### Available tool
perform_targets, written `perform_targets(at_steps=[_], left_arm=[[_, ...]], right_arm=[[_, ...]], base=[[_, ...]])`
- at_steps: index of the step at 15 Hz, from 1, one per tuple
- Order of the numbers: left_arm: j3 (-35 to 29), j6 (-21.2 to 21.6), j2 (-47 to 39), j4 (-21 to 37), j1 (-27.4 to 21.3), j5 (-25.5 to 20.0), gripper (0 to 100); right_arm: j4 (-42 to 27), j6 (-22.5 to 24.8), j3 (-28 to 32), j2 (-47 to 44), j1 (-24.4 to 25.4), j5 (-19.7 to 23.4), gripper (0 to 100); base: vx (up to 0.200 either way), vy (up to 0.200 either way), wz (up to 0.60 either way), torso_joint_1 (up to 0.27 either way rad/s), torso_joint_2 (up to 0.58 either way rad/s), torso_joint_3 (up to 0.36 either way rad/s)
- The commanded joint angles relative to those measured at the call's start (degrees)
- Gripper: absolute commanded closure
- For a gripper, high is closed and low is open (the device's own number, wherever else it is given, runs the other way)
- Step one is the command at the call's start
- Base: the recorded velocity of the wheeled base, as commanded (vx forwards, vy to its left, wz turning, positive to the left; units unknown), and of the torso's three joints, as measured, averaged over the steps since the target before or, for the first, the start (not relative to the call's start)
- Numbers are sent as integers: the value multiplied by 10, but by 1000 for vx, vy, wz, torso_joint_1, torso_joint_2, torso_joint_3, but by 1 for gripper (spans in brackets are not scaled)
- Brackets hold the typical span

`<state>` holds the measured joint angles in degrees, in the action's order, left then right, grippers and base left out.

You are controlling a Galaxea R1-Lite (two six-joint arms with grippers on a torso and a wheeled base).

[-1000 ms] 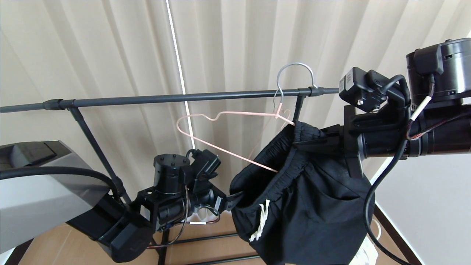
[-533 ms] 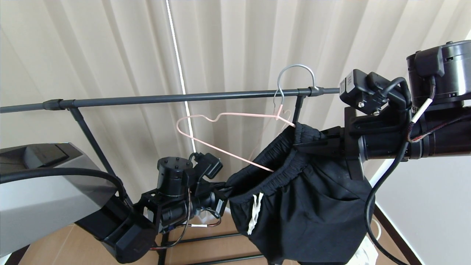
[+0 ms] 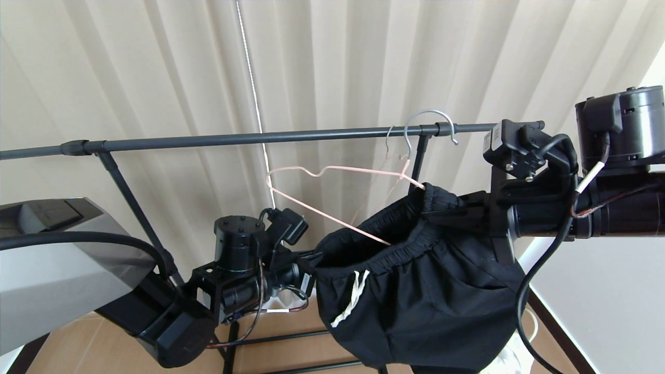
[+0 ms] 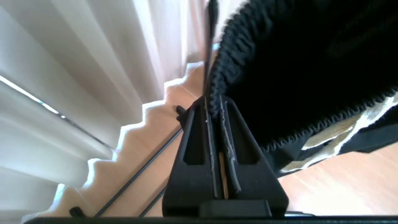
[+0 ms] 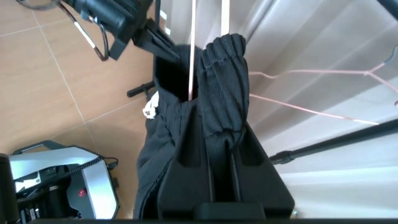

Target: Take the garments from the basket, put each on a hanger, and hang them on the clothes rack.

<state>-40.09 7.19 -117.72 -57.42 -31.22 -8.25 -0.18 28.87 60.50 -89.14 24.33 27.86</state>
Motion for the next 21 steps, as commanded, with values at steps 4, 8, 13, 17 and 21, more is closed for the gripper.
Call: perform_targets(at_steps=[4,8,13,17,21], left_arm=[[-7,-1,5,-1,12,0,100],[-13,-1,7,-1,22,1,100],[-24,-2,6,-1,33,4,100],[-38,-2,4,0,58,4,100],[-49,-2,3,0,75,4,100]], right_arm=[[150,-60,-138,9,-10,1,100],[315,-78,-263,2,-10,2,100],[331,-87,-275,5,-10,3,100],[331,-85,-289,5,-10,2,100],[331,-81,-300,5,-6,1,100]], base=[[0,0,0,0,0,0],[0,0,0,0,0,0],[0,0,0,0,0,0],[0,0,0,0,0,0],[0,0,0,0,0,0]])
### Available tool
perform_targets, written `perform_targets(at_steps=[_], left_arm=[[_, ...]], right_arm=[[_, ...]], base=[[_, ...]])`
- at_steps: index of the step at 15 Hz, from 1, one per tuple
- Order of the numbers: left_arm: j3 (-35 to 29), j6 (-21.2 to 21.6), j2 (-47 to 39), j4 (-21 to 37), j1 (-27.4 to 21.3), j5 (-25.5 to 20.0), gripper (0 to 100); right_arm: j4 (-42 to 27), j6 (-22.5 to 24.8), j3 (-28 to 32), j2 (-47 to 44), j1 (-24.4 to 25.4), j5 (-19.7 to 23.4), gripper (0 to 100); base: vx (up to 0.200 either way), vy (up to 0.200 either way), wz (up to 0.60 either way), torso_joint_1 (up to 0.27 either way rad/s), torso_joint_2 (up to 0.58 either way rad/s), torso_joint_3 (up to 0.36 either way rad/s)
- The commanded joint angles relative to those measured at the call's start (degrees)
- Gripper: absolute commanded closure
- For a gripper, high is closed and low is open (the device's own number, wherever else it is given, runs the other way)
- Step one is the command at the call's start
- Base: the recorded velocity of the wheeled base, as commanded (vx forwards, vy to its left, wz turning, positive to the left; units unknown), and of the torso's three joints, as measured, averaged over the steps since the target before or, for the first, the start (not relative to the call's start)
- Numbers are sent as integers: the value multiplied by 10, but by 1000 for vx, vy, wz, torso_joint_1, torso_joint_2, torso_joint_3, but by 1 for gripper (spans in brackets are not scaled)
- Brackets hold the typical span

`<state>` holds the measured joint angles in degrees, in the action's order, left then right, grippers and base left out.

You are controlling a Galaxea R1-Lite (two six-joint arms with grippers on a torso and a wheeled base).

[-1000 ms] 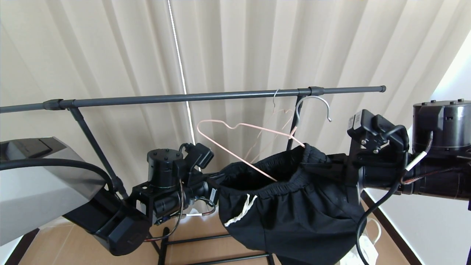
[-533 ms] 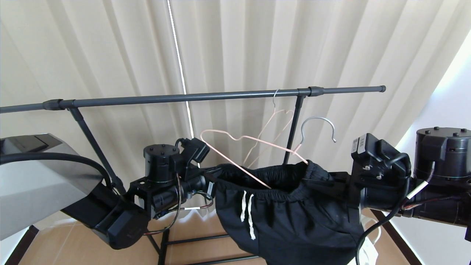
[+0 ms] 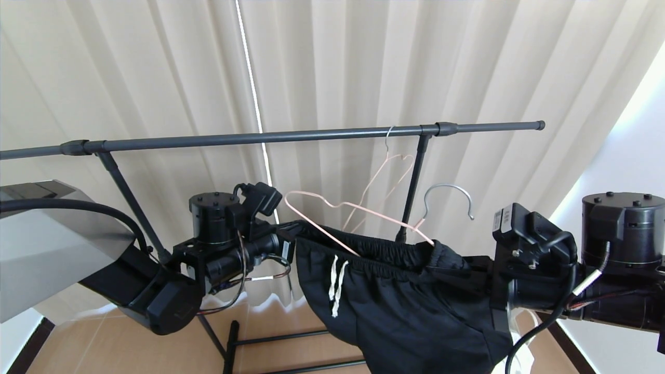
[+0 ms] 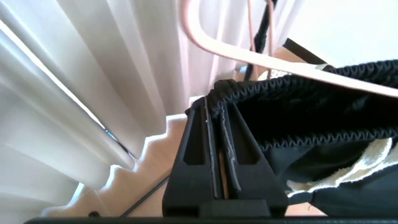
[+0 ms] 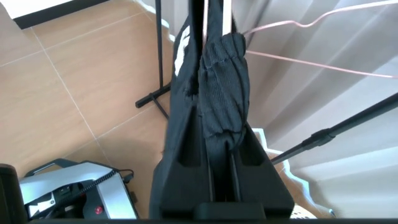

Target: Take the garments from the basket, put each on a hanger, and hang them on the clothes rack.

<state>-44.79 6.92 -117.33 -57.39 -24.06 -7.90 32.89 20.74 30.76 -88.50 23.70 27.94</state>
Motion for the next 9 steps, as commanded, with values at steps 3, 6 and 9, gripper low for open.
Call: perform_targets(at_steps=[3,6,9], left_arm=[[-12,-1,-1,0,14,1,100],[-17,-1,-1,0,22,1,100],[-24,-1,-1,0,29,1,100]], right_arm=[[-5,23,-8,-5,6,-1,100],[-6,33,-14,-14,6,-2,100],[-13,51,-17,-26,6,-3,100]], base=[[0,0,0,0,0,0],[0,0,0,0,0,0],[0,0,0,0,0,0]])
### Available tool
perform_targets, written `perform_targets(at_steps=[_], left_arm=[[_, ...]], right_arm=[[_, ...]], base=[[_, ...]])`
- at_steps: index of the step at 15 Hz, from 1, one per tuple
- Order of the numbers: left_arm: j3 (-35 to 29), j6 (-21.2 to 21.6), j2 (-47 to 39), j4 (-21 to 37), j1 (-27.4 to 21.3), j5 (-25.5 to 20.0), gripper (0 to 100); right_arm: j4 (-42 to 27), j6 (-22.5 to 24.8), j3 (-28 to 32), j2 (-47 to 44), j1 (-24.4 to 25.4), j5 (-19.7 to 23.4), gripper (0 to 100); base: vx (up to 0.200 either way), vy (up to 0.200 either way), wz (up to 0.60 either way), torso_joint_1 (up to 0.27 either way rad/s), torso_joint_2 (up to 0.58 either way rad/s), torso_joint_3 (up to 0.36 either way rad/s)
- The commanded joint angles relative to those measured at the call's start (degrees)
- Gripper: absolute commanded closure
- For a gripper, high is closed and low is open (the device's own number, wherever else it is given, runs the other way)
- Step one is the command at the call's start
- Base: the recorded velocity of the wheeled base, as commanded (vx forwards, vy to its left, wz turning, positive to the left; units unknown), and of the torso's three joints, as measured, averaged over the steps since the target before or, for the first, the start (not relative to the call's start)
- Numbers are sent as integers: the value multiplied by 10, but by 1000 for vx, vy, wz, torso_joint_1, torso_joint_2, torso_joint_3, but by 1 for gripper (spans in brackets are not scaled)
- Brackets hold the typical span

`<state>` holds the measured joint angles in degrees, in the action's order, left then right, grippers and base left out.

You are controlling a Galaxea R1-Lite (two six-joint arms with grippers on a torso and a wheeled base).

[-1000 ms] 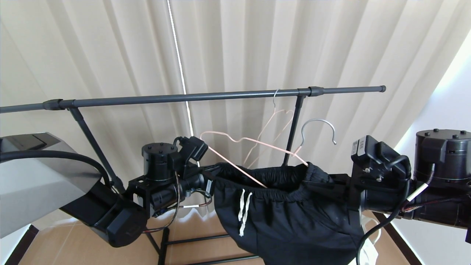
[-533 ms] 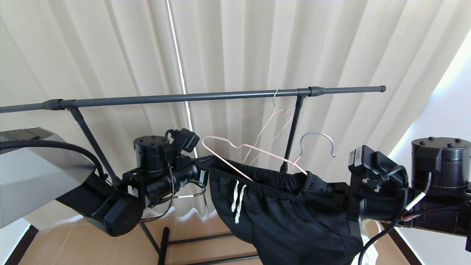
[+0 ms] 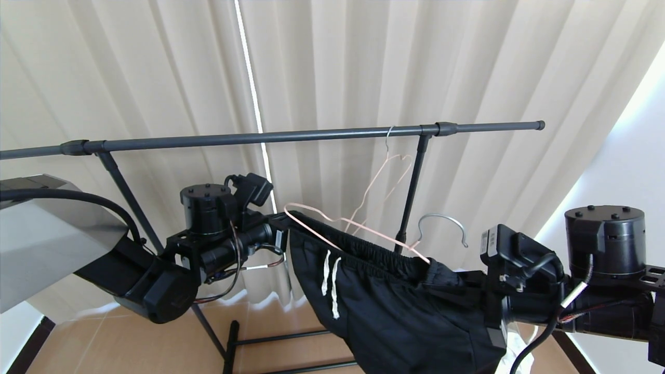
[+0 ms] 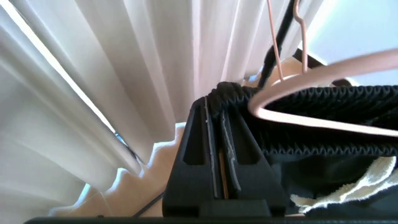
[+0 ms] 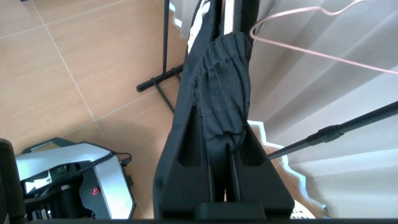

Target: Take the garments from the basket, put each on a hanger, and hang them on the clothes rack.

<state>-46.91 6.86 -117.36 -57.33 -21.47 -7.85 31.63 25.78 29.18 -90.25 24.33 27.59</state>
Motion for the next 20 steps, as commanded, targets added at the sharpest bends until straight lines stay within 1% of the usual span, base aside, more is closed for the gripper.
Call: perform_targets(at_steps=[1,7,11,14,18,20], left_arm=[[-5,0,1,-1,7,0,100],[-13,0,4,-1,19,0,100],[-7,4,25,1,14,1,100],[-9,20,32,2,1,14,100],[-4,47,49,5,0,31,100],[-3,83,68,9,-2,32,100]], right_arm=[[-1,1,-1,-13,1,0,100],[-2,1,0,-23,1,-1,100],[-1,1,6,-62,1,-8,100],[-2,1,14,-76,0,-9,100],[-1,1,19,-94,-2,-9,100],[-1,1,28,-110,-3,-17,100]], base=[[0,0,0,0,0,0],[0,0,0,0,0,0],[0,0,0,0,0,0],[0,0,0,0,0,0],[0,0,0,0,0,0],[0,0,0,0,0,0]])
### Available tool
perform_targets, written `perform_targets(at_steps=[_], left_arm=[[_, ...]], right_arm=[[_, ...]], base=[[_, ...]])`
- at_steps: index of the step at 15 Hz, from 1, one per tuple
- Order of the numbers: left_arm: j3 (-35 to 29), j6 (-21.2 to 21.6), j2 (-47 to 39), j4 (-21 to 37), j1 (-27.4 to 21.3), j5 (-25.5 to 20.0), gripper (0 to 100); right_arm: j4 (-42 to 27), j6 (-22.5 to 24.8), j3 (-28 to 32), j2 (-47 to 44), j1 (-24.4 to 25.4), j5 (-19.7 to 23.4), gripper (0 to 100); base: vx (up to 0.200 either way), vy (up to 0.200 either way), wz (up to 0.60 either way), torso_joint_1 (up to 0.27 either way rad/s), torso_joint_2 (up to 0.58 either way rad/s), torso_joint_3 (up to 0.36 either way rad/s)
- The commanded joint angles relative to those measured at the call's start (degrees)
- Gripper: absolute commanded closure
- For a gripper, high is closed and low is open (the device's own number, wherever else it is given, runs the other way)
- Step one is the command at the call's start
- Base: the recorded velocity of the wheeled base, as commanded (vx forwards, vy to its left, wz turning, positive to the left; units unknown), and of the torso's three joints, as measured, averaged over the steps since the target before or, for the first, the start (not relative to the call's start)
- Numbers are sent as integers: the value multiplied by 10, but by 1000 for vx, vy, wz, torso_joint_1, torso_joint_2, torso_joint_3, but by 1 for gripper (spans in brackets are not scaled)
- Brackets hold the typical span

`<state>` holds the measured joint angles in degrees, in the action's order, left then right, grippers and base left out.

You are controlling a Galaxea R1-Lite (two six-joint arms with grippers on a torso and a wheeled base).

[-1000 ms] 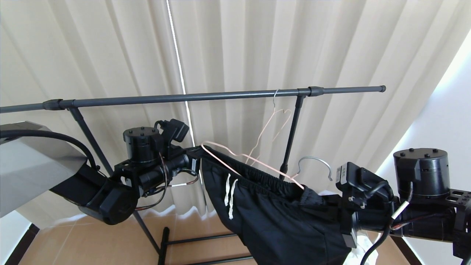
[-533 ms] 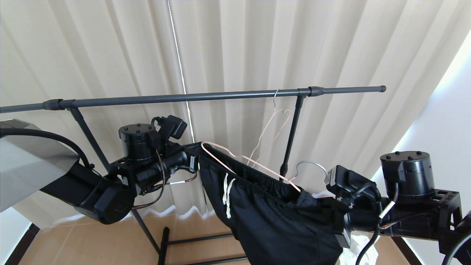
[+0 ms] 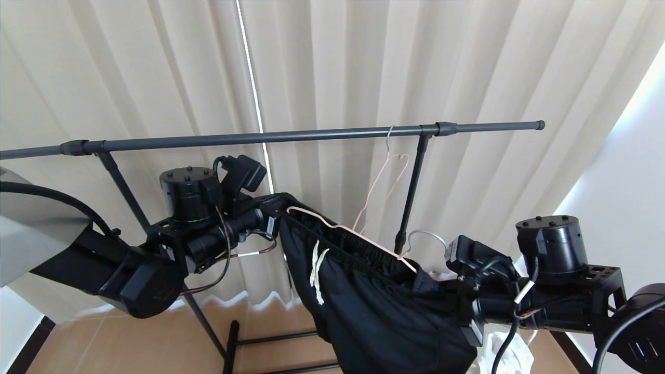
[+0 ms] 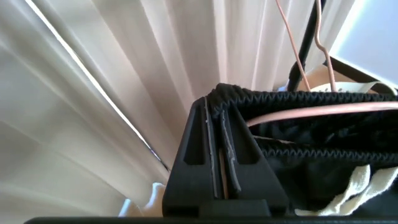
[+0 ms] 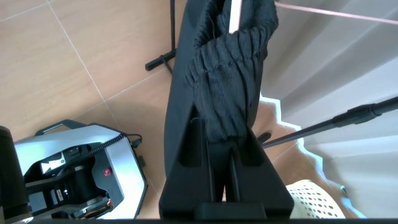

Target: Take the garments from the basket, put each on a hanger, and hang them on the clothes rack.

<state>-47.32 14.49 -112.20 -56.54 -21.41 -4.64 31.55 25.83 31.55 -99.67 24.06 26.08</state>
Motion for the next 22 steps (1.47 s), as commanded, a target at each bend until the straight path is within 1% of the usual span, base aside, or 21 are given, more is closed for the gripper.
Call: perform_targets(at_steps=[1,3,5,6,9,10,12,13,14,19,22], left_arm=[[3,11,21,5,-7,-1,100],[7,19,44,38,-21,-1,100],[-3,28,70,91,-36,-1,100],[-6,36,82,115,-43,-1,100],[-7,70,113,159,-57,0,100],[-12,81,128,184,-65,1,100],[-29,81,147,227,-78,4,100],[-35,81,151,238,-81,10,100],[-52,82,159,263,-88,22,100],[-84,82,181,314,-105,33,100],[-83,82,197,344,-124,45,100]], right_arm=[[0,0,6,-18,0,-3,100],[0,-1,12,-18,-1,-4,100],[-1,-2,19,-20,-2,-5,100],[-1,-3,25,-24,-5,-5,100],[-1,-3,29,-27,-9,-5,100],[-1,-3,31,-29,-9,-5,100],[-1,-3,32,-38,-9,-12,100],[-1,-3,32,-40,-9,-17,100],[2,-3,32,-52,-9,-25,100],[3,-3,34,-64,-5,-29,100],[9,-11,41,-61,-5,-30,100]], base=[[0,0,0,0,0,0],[0,0,0,0,0,0],[0,0,0,0,0,0],[0,0,0,0,0,0],[0,0,0,0,0,0],[0,0,0,0,0,0],[0,0,0,0,0,0],[0,0,0,0,0,0],[0,0,0,0,0,0],[0,0,0,0,0,0],[0,0,0,0,0,0]])
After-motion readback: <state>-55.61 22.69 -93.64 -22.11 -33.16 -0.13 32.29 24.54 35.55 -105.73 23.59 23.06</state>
